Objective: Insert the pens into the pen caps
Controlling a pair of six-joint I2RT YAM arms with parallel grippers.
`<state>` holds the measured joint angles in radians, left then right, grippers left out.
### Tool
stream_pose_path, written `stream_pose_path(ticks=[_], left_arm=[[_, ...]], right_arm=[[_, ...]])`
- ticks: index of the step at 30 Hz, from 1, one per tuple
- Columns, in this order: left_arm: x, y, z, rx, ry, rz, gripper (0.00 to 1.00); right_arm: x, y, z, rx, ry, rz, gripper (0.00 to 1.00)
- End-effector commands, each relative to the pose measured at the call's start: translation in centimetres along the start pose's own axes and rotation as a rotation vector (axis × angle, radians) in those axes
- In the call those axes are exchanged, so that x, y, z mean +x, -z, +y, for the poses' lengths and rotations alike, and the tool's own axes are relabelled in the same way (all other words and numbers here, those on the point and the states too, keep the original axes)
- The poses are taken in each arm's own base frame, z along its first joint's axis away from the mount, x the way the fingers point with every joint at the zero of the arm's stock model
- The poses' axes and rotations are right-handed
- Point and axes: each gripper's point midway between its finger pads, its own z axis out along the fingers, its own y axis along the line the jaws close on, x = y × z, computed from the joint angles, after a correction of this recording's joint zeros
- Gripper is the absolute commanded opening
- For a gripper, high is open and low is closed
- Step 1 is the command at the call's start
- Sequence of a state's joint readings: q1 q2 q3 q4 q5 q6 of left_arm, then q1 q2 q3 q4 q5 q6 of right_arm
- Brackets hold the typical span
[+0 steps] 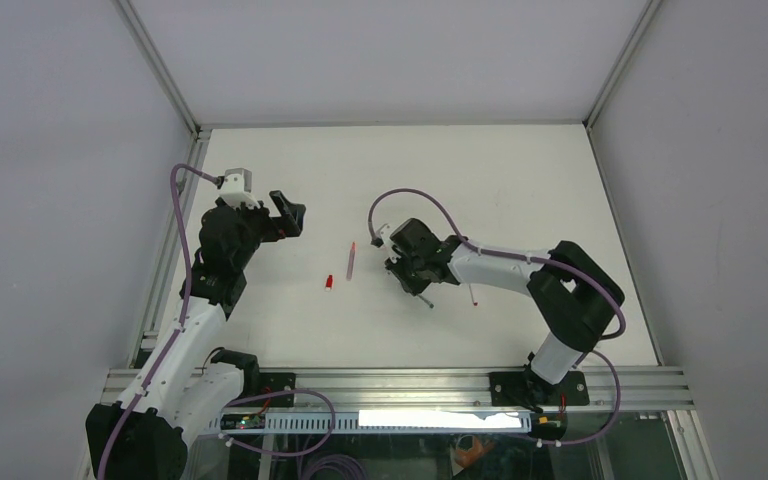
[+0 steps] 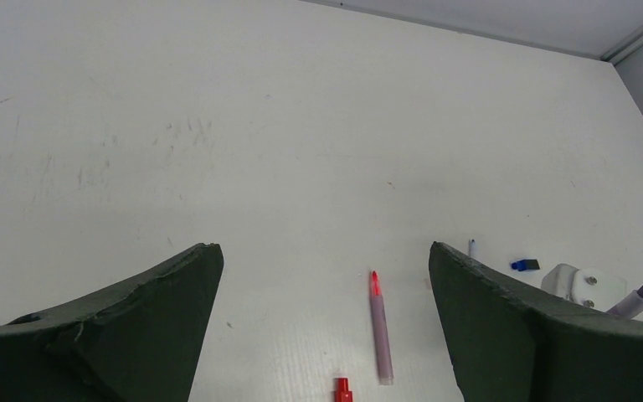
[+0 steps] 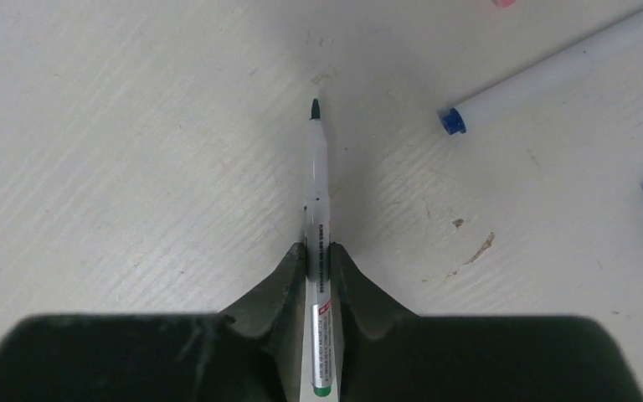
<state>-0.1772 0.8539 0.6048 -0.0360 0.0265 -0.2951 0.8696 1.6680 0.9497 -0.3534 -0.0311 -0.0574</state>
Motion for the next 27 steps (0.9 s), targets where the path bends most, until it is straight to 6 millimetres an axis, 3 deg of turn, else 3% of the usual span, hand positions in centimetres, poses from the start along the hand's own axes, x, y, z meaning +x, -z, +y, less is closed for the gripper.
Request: stream_pose_path(ticks=[1,2,7,9,12,13,18,23,27], left_arm=[[-0.7,0.3,-0.2,0.004,-0.016,-0.025,0.99],[-0.7,0.3,-0.1,0.004,-0.016,-0.025,0.99],[-0.6,0.2,-0.2,0.008,-0.014,-0.021,0.99],[-0.5,0.1,-0.4,0.017,-0.011,-0.019,0.99],[-0.5,0.2,-1.9,0.101,-0.003,-0.015,0.99],[-0.4,0.3,-3.1,0.169,0.000,-0.013,0.99],[-0.1,1.0,-6.5,0.381,0.033,-0.030,0.99],[0.8,2.1,-10.0,0.585,0.073,-0.049,0.97],[1.5,2.6,-13.3,0.696,0.057,-0.062,0.96]], right_arm=[[0.5,-0.5,0.5,-0.001,0.010,0.046,0.09],[0.7,-0.6,0.5,0.003,0.011,0.054,0.00],[0.3,-0.4,1.1,-0.008,-0.003,0.034,0.00],[-0.9,0.3,1.3,-0.016,-0.020,-0.032,0.00],[-4.1,2.7,1.1,-0.003,-0.068,-0.207,0.00],[-6.1,4.3,0.9,0.008,-0.084,-0.310,0.00],[-11.9,10.0,-0.2,0.054,-0.161,-0.663,0.00],[-15.0,13.8,-1.5,0.102,-0.236,-0.895,0.00],[-17.0,16.0,-1.5,0.072,-0.288,-1.027,0.00]])
